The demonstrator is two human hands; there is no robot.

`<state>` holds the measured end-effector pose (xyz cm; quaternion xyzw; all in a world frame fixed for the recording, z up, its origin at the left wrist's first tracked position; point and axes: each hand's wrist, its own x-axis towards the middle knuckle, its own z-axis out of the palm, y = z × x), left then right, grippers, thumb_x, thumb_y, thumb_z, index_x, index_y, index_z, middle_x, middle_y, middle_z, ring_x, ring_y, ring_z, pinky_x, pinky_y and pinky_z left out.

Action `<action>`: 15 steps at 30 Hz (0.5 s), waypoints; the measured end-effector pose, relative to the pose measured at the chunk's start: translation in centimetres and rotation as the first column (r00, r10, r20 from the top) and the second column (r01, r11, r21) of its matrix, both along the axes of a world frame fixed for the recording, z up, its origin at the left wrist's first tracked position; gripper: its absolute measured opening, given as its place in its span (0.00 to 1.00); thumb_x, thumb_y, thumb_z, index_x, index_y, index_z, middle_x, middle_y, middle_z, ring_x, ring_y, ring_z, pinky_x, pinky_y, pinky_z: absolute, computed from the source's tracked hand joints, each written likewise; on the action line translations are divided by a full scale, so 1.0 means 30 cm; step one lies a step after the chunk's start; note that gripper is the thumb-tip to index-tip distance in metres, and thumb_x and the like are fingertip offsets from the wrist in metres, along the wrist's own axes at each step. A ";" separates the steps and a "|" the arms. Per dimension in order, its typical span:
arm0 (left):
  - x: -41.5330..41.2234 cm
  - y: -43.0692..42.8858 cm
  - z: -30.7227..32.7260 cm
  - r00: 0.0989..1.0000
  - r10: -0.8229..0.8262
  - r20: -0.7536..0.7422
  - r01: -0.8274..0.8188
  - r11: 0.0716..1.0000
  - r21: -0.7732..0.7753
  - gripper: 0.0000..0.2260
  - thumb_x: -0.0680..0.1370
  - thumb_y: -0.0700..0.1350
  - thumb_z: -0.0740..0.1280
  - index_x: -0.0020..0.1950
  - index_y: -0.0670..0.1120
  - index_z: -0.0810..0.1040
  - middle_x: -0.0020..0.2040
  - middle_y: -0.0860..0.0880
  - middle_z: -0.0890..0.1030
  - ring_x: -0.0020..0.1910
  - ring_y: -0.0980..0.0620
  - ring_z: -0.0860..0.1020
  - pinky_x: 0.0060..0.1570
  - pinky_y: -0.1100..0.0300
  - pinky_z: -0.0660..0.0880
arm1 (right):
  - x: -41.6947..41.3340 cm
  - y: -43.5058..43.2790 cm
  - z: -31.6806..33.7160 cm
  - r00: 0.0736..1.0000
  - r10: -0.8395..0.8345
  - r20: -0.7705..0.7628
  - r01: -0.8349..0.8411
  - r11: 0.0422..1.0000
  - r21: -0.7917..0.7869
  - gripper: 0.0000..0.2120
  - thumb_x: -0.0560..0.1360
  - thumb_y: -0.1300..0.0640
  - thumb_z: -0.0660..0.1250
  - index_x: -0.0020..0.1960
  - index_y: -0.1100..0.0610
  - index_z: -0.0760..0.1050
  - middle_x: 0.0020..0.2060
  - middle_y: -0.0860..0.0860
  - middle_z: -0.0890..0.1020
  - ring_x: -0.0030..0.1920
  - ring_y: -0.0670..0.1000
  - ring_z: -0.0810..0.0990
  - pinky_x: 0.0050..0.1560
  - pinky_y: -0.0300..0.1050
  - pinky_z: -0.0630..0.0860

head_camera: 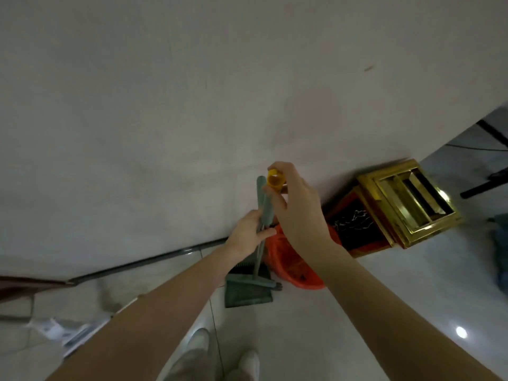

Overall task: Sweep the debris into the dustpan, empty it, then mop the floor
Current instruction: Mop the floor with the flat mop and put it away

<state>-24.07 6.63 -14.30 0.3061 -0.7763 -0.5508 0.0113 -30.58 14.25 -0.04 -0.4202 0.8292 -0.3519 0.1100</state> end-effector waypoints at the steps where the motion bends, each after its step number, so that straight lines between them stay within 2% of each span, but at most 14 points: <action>1: 0.026 0.000 0.008 1.000 0.016 0.004 -0.016 1.000 0.005 0.14 0.76 0.45 0.68 0.62 0.47 0.73 0.60 0.48 0.77 0.59 0.50 0.75 0.62 0.53 0.71 | 0.018 0.000 0.002 1.000 0.026 -0.002 -0.026 1.000 -0.003 0.14 0.79 0.55 0.64 0.64 0.52 0.68 0.50 0.49 0.79 0.48 0.48 0.79 0.51 0.40 0.77; 5: 0.151 -0.020 0.036 0.998 0.062 -0.015 -0.063 0.998 -0.023 0.18 0.76 0.43 0.68 0.65 0.47 0.71 0.60 0.49 0.77 0.56 0.52 0.75 0.60 0.55 0.73 | 0.108 -0.023 0.003 0.989 0.144 -0.028 -0.145 0.989 -0.031 0.13 0.79 0.54 0.64 0.62 0.52 0.69 0.47 0.49 0.78 0.45 0.49 0.79 0.48 0.42 0.78; 8: 0.255 -0.058 0.057 0.998 0.058 -0.018 -0.059 0.995 -0.076 0.18 0.77 0.43 0.67 0.66 0.47 0.71 0.59 0.51 0.76 0.55 0.54 0.75 0.58 0.57 0.72 | 0.180 -0.067 0.006 0.980 0.194 -0.033 -0.196 0.979 -0.062 0.12 0.79 0.54 0.64 0.61 0.52 0.69 0.47 0.50 0.78 0.43 0.51 0.79 0.46 0.47 0.79; 12: 0.414 -0.137 0.056 0.995 0.100 0.013 -0.098 0.989 -0.106 0.18 0.76 0.47 0.69 0.64 0.49 0.72 0.59 0.49 0.78 0.56 0.51 0.76 0.59 0.50 0.74 | 0.303 -0.146 0.013 0.968 0.250 0.005 -0.249 0.964 -0.094 0.12 0.78 0.56 0.65 0.61 0.53 0.70 0.47 0.53 0.79 0.43 0.54 0.79 0.45 0.52 0.78; 15: 0.541 -0.195 0.035 0.992 0.125 0.025 -0.121 0.985 -0.125 0.18 0.75 0.51 0.70 0.63 0.50 0.73 0.57 0.50 0.79 0.55 0.51 0.77 0.58 0.48 0.75 | 0.411 -0.201 0.007 0.962 0.271 0.018 -0.268 0.958 -0.098 0.15 0.78 0.56 0.66 0.63 0.52 0.72 0.48 0.53 0.80 0.44 0.54 0.80 0.46 0.51 0.79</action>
